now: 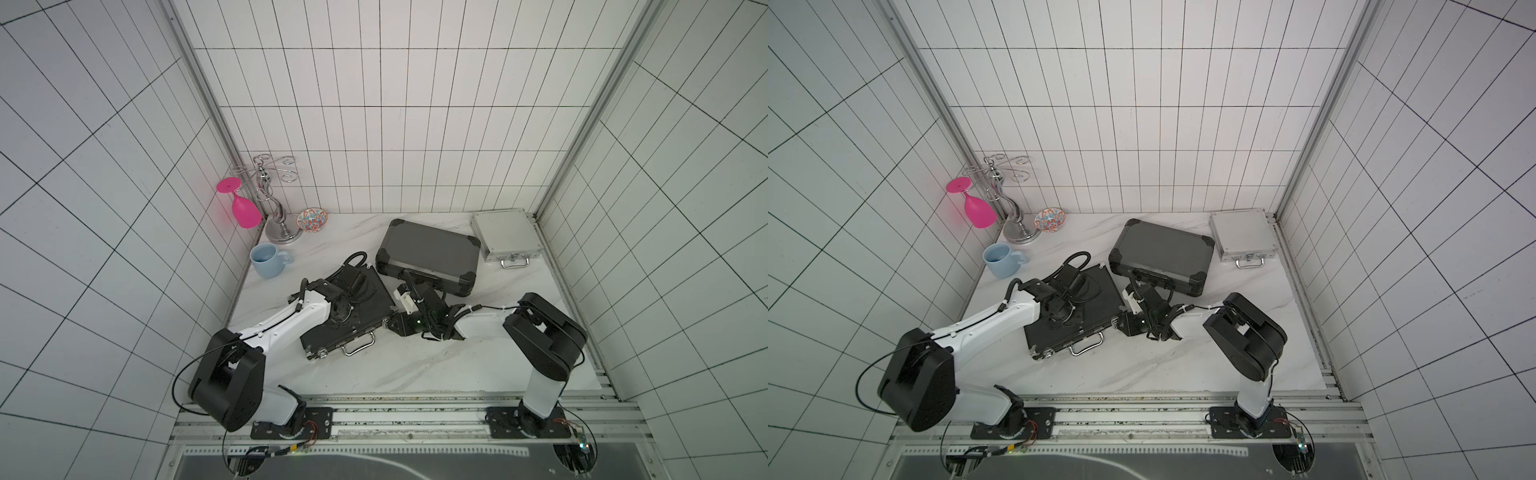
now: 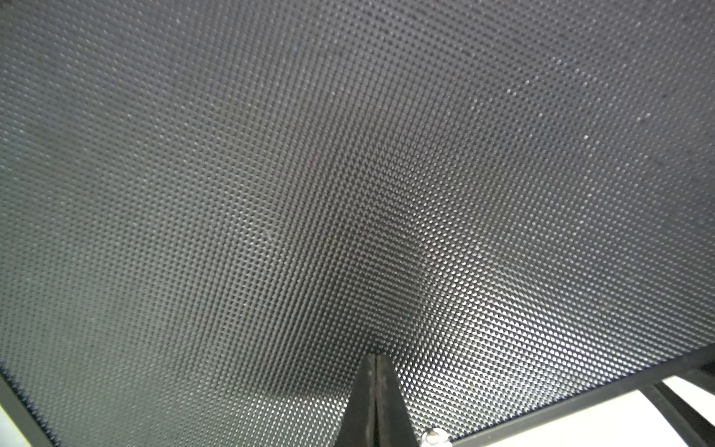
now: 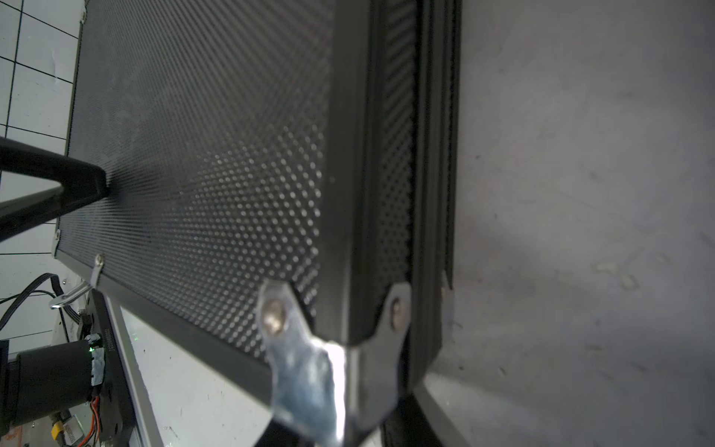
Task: Close the poker set cases
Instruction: Fasten the fastener on the poker set case.
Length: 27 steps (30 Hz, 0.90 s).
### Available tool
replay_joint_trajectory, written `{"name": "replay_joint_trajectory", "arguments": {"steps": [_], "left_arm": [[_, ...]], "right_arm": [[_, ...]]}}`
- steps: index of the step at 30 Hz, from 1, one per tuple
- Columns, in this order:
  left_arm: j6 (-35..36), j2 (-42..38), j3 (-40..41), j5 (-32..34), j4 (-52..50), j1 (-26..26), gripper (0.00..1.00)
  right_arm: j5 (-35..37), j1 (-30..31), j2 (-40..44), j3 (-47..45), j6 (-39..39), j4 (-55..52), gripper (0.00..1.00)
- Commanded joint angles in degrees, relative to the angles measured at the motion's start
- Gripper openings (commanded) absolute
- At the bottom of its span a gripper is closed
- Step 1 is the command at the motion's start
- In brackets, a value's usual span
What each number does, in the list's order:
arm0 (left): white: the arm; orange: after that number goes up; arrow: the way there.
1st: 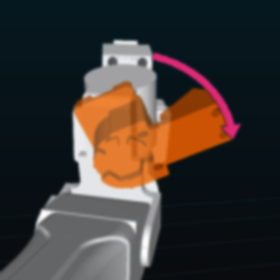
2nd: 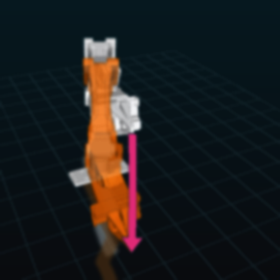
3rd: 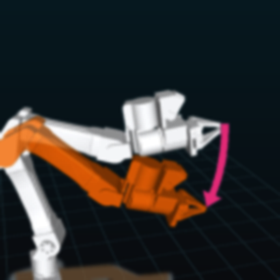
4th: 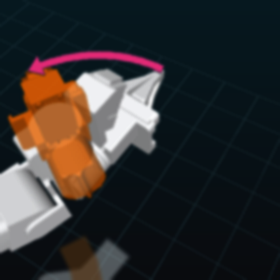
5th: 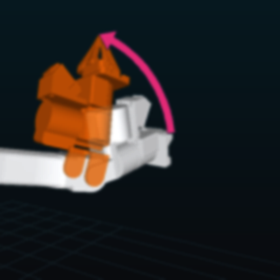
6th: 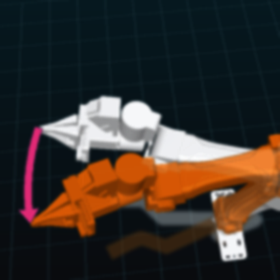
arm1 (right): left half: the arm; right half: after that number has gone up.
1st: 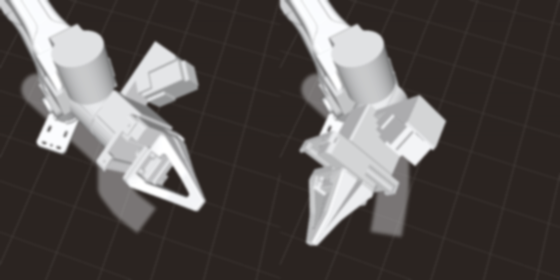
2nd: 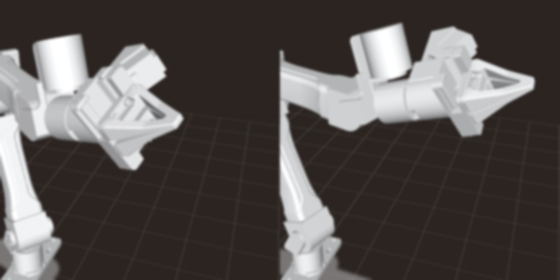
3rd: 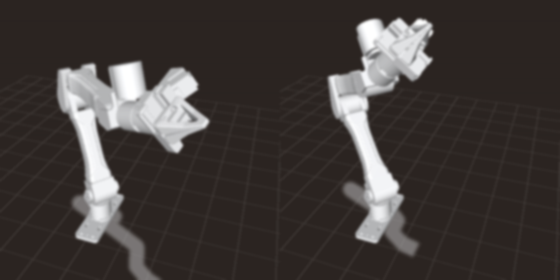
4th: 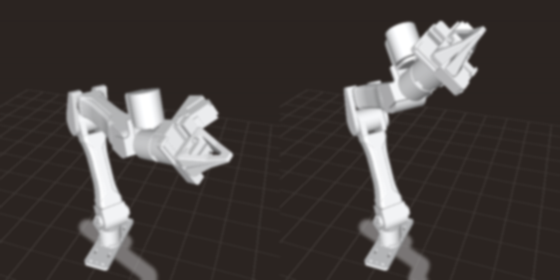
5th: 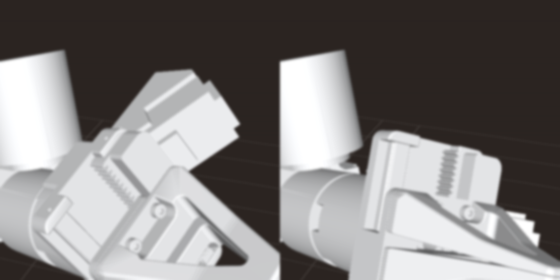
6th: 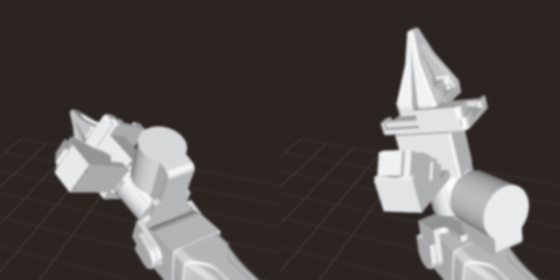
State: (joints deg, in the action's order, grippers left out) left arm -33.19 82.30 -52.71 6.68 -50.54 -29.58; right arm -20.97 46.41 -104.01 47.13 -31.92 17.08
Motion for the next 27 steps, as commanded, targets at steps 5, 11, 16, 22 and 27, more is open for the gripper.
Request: {"name": "replay_joint_trajectory", "arguments": {"steps": [5,11,16,22,27], "left_arm": [[-0.3,7.21,6.29,-4.16,-1.08,0.23,0.0],[-0.13,8.37,6.13,-4.59,-1.3,0.19,0.0],[-0.08,9.24,6.05,-4.53,-1.44,0.21,0.0],[-0.47,9.16,5.86,-3.95,-2.16,0.23,0.0],[-0.65,8.25,5.17,-3.58,-1.66,0.87,0.0]], "right_arm": [[1.92,-0.45,-3.07,-2.82,1.1,7.82,0.28],[6.38,-0.79,-4.45,-5.47,1.89,10.23,0.23],[6.66,-2.2,-6.73,-7.26,0.59,13.03,0.19],[5.76,-3.17,-10.45,-6.85,0.72,14.92,0.16],[5.59,-4.27,-8.84,-9.31,0.75,16.78,0.16]]}}
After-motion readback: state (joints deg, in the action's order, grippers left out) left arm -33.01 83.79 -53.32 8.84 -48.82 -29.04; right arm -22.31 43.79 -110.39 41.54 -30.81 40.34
